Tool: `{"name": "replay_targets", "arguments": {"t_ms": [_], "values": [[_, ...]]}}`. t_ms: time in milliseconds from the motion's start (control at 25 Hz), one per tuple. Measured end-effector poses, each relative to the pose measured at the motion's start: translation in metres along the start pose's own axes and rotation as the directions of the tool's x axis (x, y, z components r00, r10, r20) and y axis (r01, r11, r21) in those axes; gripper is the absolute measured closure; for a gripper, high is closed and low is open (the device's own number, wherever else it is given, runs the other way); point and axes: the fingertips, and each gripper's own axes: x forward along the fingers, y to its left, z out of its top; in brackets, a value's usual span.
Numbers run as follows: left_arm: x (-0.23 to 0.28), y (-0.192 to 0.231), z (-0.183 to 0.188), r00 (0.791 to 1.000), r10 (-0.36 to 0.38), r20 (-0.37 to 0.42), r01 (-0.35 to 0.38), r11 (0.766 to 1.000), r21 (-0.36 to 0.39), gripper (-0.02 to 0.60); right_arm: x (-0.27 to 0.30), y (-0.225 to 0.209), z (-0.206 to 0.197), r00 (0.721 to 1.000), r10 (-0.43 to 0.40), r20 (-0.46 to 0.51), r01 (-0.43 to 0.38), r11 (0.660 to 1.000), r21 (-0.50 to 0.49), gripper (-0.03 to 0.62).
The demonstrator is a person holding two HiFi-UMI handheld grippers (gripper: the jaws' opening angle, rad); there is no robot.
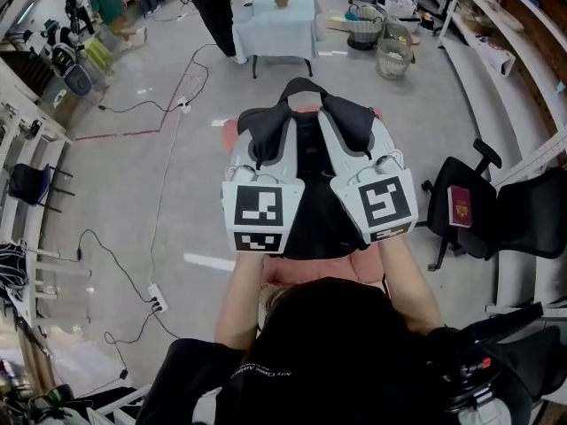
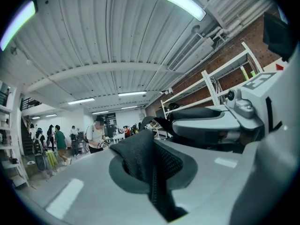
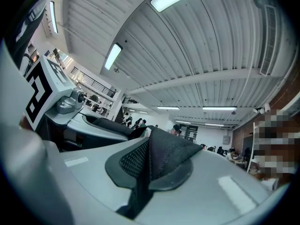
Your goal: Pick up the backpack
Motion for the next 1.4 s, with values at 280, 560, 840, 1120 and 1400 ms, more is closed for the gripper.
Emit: {"name": "replay_targets", "arguments": {"t_ms": [280, 560, 840, 1120, 1400], "values": [[-0.010, 0.009, -0.011, 1.000, 0.007, -0.021, -0.008, 1.000, -0.016, 0.558, 0.007, 0.014, -0.001, 1.000, 0.017, -0.004, -0.017, 1.000, 0.001, 0.566], [-0.017, 0.010, -0.008, 1.000, 0.011, 0.008, -0.011, 0.998, -0.057, 0.557, 0.008, 0.017, 0.001, 1.000, -0.004, -0.021, 0.005, 1.000, 0.022, 0.566], [-0.019, 0.004, -0.007, 1.000, 0.005, 0.012, -0.004, 0.998, -0.058, 0.557, 0.000, 0.019, 0.000, 1.000, -0.002, -0.019, 0.001, 1.000, -0.013, 0.566], [-0.024, 0.006, -0.017, 1.000, 0.016, -0.015, -0.017, 0.998, -0.057, 0.557, 0.001, 0.028, -0.008, 1.000, 0.007, -0.023, -0.008, 1.000, -0.013, 0.566], [-0.022, 0.001, -0.023, 0.999, 0.000, -0.041, -0.003, 0.997, -0.076, 0.557, -0.003, 0.028, -0.014, 0.999, 0.009, -0.051, -0.009, 1.000, -0.001, 0.568]]}}
